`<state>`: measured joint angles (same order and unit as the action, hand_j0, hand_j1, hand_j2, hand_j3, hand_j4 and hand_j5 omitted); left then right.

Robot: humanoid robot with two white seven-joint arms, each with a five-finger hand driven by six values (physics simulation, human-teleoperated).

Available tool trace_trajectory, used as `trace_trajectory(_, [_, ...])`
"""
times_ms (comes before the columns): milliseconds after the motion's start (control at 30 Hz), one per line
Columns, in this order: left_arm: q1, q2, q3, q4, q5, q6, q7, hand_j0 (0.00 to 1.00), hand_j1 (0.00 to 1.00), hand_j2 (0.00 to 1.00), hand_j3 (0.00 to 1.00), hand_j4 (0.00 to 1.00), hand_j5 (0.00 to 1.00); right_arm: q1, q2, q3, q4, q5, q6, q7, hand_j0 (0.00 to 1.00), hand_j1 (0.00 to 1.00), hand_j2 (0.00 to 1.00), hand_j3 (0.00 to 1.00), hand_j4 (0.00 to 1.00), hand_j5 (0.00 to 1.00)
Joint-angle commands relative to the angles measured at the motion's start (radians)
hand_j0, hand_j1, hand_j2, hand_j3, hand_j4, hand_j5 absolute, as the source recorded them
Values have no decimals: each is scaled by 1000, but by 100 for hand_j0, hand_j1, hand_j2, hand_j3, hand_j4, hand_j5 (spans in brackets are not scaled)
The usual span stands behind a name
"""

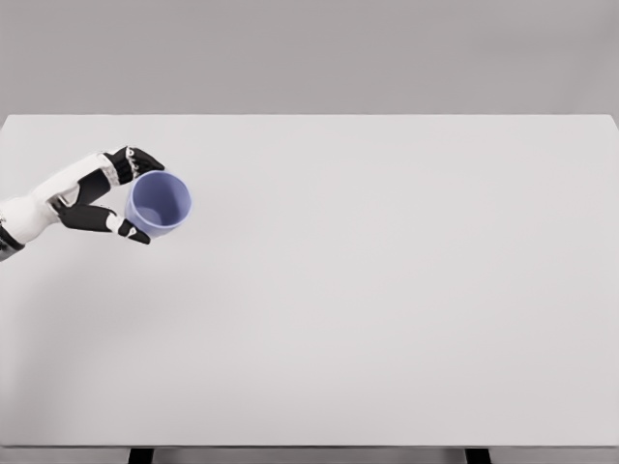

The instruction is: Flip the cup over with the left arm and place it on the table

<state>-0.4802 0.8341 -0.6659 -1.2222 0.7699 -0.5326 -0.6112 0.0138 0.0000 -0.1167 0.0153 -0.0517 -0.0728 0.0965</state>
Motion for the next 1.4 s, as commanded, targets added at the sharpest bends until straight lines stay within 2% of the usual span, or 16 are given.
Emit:
trace_trajectory(0, [8,-42,15,43,48,-3,0,44,44,44,44,44,44,0,0,0,0,0,-1,0,100,100,100,100,100,100])
trace_trajectory(100, [49,-93,78,69,52,-3,0,44,44,44,44,44,44,0,0,0,0,0,-1,0,100,100,100,100,100,100])
trace_trajectory(300, [107,-148,157,84,62,-3,0,44,44,44,44,44,44,0,0,0,0,0,-1,0,100,100,100,100,100,100])
trace_trajectory(500, [140,-237,224,121,62,-3,0,44,44,44,44,44,44,0,0,0,0,0,-1,0,100,100,100,100,100,100])
trace_trajectory(733, [158,-263,247,151,66,11,0,44,44,44,44,44,44,0,0,0,0,0,1,0,100,100,100,100,100,100])
trace_trajectory(900, [153,-266,261,191,65,100,0,43,43,43,43,43,43,0,0,0,0,0,1,0,100,100,100,100,100,100])
trace_trajectory(1233, [152,-265,262,191,63,149,0,45,45,45,45,45,45,0,0,0,0,0,-1,0,100,100,100,100,100,100])
trace_trajectory(1300, [153,-265,262,191,58,148,0,49,49,49,49,49,49,0,0,0,0,0,1,0,100,100,100,100,100,100])
trace_trajectory(1333, [153,-265,262,190,54,145,0,56,56,56,56,56,56,0,0,0,0,0,-1,0,100,100,100,100,100,100])
trace_trajectory(1367, [153,-265,262,188,54,141,0,59,59,59,59,59,59,0,0,0,0,0,-1,0,100,100,100,100,100,100])
